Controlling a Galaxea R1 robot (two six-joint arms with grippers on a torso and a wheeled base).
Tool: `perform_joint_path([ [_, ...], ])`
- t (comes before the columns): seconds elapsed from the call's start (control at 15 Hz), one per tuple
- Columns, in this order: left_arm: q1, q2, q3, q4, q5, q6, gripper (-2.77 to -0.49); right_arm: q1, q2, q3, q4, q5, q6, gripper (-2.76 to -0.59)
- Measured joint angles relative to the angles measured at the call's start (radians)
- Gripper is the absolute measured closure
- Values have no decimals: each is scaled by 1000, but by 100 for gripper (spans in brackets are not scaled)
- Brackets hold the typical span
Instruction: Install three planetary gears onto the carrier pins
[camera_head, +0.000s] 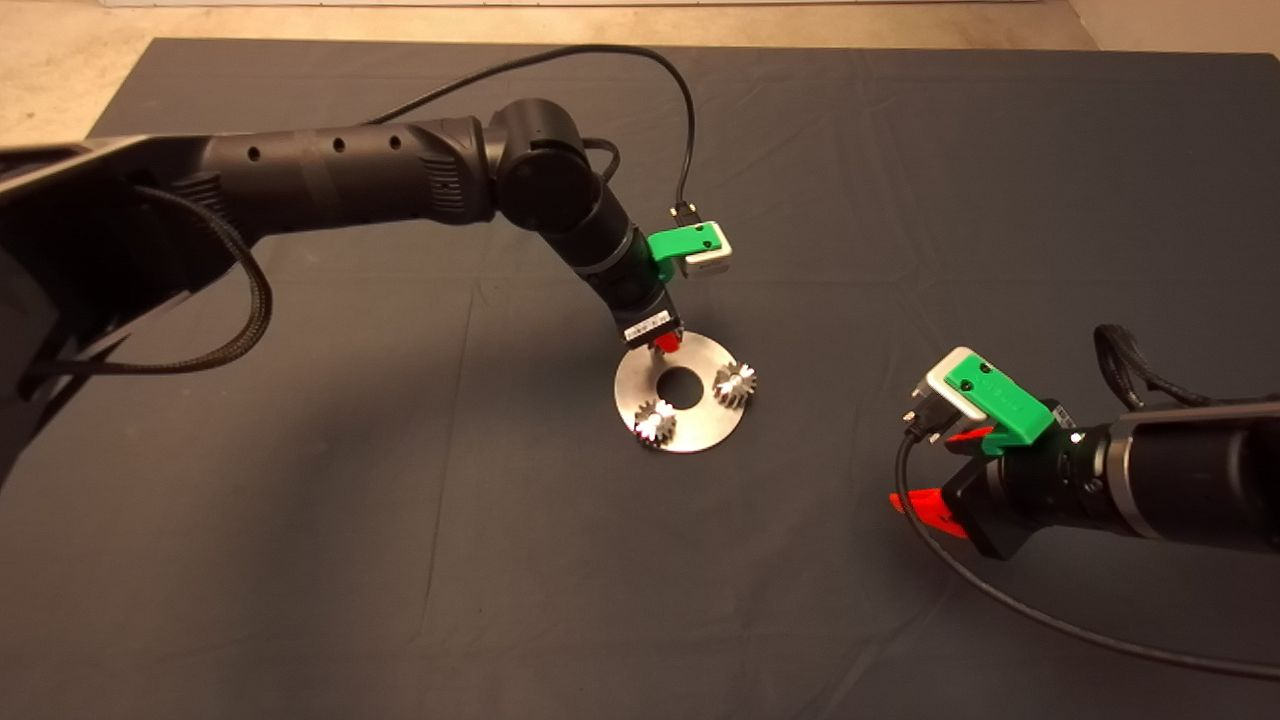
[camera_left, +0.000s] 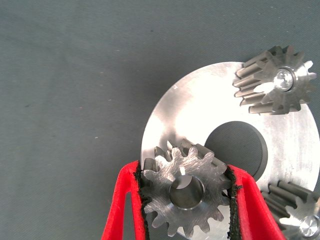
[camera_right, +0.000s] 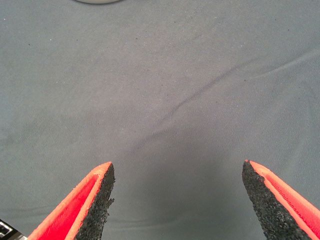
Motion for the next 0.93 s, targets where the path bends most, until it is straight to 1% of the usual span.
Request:
perform_joint_path([
  [0.33,1,1,0,0,-6,0,-59,0,0,0,0,0,0,-189],
  [0.93,3,-2,0,0,-10,3,-59,0,0,0,0,0,0,-189],
])
